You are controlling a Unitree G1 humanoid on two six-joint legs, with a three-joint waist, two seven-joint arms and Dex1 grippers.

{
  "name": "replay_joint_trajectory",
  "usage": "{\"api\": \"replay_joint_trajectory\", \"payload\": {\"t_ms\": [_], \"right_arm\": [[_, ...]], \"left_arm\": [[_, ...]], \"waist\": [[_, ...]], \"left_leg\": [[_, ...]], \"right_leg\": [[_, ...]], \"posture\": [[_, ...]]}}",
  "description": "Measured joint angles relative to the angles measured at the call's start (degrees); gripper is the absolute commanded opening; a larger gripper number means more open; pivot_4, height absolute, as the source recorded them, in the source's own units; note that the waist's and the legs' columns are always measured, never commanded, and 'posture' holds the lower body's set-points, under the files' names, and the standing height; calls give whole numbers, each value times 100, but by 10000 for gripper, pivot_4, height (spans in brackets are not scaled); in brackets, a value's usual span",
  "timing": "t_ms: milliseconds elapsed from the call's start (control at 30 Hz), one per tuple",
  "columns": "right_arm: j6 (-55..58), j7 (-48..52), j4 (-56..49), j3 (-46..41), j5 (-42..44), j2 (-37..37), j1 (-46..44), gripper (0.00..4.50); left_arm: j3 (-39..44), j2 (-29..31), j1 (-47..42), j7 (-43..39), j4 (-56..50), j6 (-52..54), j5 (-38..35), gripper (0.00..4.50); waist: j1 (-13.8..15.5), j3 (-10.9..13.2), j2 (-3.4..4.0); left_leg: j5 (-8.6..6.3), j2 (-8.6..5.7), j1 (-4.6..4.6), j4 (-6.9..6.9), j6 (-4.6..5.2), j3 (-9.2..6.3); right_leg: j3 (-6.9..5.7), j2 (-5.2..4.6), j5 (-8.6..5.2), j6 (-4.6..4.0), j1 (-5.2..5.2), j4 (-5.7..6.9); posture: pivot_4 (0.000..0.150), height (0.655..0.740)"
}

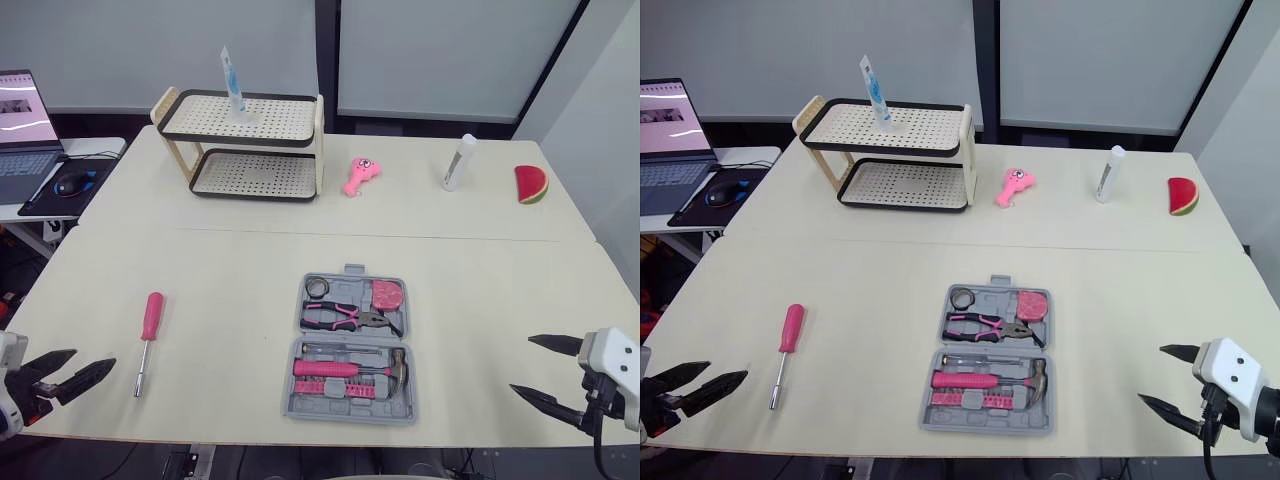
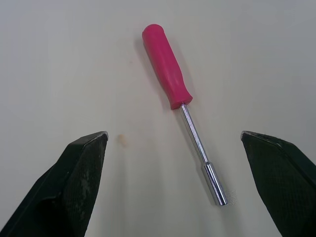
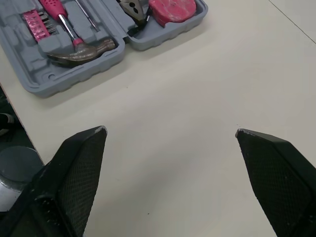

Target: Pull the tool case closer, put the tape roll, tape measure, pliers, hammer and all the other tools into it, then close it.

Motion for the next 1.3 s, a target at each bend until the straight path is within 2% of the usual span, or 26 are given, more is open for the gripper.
{"api": "replay_joint_trajectory", "payload": {"t_ms": [267,467,633,767,967,1133,1300], "right_arm": [[-302,-161,212,28,-157,-1,-97,44566],[-278,-223,206,390,-318,-224,-420,44566],[222,-150,-223,855,138,-717,-1492,44566],[854,-59,-607,1554,715,-1068,-2667,44566],[1682,-60,-837,2687,1368,-1115,-4323,44566],[1868,-77,-787,3249,1466,-1031,-4834,44566],[1913,-170,-774,3435,1468,-963,-4885,44566]], "left_arm": [[-83,-29,-96,33,154,-108,42,45000],[-23,-170,50,191,143,-104,30,45000],[205,-325,317,407,-59,-44,-32,45000],[370,-525,444,663,-332,111,-111,45000],[444,-926,480,1040,-792,278,-251,45000],[434,-1342,412,1516,-1306,418,-352,45000],[257,-1778,16,2260,-1776,635,-434,45000]], "waist": [[-3,0,1],[-22,1,3],[-44,7,12],[-29,16,23],[30,32,32],[100,32,31],[119,31,32]], "left_leg": [[1,0,2,2,0,1],[1,1,4,2,0,2],[1,3,5,2,0,4],[0,1,-1,-2,0,-1],[-2,-13,-14,-12,-3,-4],[-5,-13,-20,-10,-7,-7],[-4,-15,-25,-6,-7,-18]], "right_leg": [[2,0,-1,-1,1,0],[5,0,-1,-1,1,0],[6,-1,-1,-1,-2,0],[2,-7,-4,-4,-6,-2],[-8,-28,-14,1,-16,-13],[-17,-33,-13,2,-15,-16],[-31,-31,-13,2,-12,-12]], "posture": [[1500,7350],[1500,7350],[1500,7350],[1500,7350],[1500,7350],[1500,7350],[1500,7350]]}}
